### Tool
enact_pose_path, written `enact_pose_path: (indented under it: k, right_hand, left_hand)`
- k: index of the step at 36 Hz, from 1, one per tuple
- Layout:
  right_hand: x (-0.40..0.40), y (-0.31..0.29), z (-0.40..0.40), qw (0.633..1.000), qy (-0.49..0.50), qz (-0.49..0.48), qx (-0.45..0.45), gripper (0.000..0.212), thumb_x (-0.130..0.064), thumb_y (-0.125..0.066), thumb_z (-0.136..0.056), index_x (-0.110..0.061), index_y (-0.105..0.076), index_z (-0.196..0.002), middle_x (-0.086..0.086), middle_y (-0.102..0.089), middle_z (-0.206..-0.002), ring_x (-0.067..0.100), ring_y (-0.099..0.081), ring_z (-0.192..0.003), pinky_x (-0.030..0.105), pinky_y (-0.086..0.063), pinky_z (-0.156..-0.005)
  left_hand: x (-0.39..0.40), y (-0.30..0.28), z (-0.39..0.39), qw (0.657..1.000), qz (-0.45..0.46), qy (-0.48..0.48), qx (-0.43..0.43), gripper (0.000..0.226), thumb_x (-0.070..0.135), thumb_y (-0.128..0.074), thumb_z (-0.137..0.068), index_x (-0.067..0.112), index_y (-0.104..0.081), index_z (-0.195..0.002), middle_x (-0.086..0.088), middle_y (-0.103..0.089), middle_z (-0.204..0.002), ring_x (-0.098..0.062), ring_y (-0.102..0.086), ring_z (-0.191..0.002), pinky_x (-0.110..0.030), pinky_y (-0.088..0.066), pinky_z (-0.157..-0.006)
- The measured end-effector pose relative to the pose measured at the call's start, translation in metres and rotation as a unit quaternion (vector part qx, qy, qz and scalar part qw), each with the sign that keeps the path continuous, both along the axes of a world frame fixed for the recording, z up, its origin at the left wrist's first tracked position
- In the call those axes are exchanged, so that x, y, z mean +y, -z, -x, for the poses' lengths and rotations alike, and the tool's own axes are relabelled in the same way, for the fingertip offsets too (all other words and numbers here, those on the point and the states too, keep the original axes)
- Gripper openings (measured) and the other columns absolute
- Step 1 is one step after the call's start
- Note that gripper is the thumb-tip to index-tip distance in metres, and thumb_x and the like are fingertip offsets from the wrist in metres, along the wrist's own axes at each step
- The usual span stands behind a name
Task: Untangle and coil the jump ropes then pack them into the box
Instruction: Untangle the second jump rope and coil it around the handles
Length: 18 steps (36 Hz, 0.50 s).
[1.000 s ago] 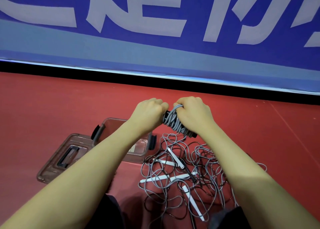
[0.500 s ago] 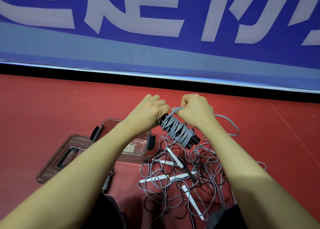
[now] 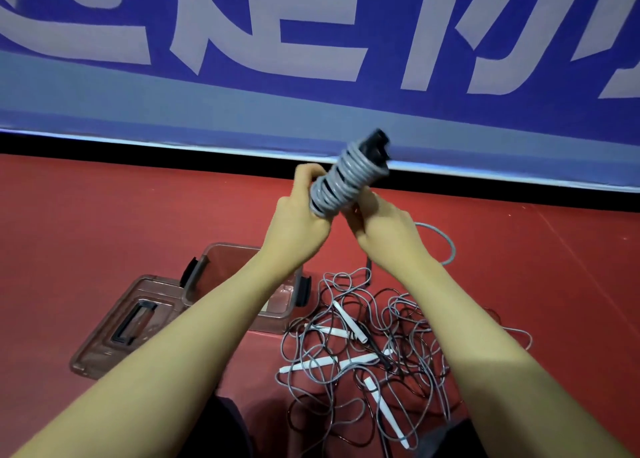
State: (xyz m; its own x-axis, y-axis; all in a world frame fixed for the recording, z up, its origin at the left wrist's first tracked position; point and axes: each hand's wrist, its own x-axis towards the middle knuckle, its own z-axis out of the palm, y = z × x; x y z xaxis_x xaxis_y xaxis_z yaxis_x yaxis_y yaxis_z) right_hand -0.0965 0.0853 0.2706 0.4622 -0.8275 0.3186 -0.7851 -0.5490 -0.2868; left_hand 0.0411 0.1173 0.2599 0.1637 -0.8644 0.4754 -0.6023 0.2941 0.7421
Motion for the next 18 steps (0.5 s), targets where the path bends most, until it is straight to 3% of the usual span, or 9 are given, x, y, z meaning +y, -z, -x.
enact_pose_path:
  k: [2,5,14,18]
  right_hand:
    - [0.000,0.003,-0.002,1.000,-0.015,0.005,0.023,0.023,-0.029,-0.038,-0.100,-0.010,-0.046,-0.111,0.012,-0.062,-0.108,0.037,-0.059,-0.096,0.037,-0.033,-0.066]
    - [0.002,0.009,-0.004,0.996,-0.039,0.021,0.072,0.021,-0.028,-0.033,-0.102,-0.011,-0.044,-0.106,0.008,-0.059,-0.107,0.036,-0.059,-0.095,0.038,-0.033,-0.066]
    - [0.012,0.004,-0.011,0.993,-0.088,0.006,0.080,0.015,-0.027,-0.040,-0.098,-0.017,-0.041,-0.087,0.015,-0.062,-0.092,0.037,-0.057,-0.087,0.035,-0.029,-0.063]
    - [0.018,0.004,-0.016,0.991,-0.107,-0.035,0.067,0.028,-0.028,-0.048,-0.094,-0.018,-0.036,-0.070,0.004,-0.047,-0.072,0.033,-0.046,-0.075,0.033,-0.026,-0.062]
  left_hand:
    - [-0.004,-0.001,0.001,0.998,-0.019,-0.040,0.037,0.028,0.009,-0.052,-0.086,0.025,-0.036,-0.103,0.005,-0.059,-0.072,-0.028,-0.055,-0.065,-0.032,-0.034,-0.053]
    - [-0.010,0.003,-0.002,0.995,-0.058,-0.078,0.025,0.031,0.007,-0.049,-0.085,0.017,-0.034,-0.110,-0.009,-0.062,-0.079,-0.037,-0.056,-0.072,-0.036,-0.037,-0.058]
    - [-0.015,0.018,-0.008,0.949,-0.189,-0.173,-0.185,0.032,0.010,-0.044,-0.089,0.003,-0.031,-0.117,-0.020,-0.062,-0.099,-0.042,-0.060,-0.087,-0.038,-0.038,-0.066]
    - [-0.016,0.022,-0.013,0.925,-0.219,-0.196,-0.240,0.038,0.010,-0.047,-0.089,0.001,-0.029,-0.121,-0.018,-0.062,-0.101,-0.040,-0.061,-0.088,-0.037,-0.038,-0.064]
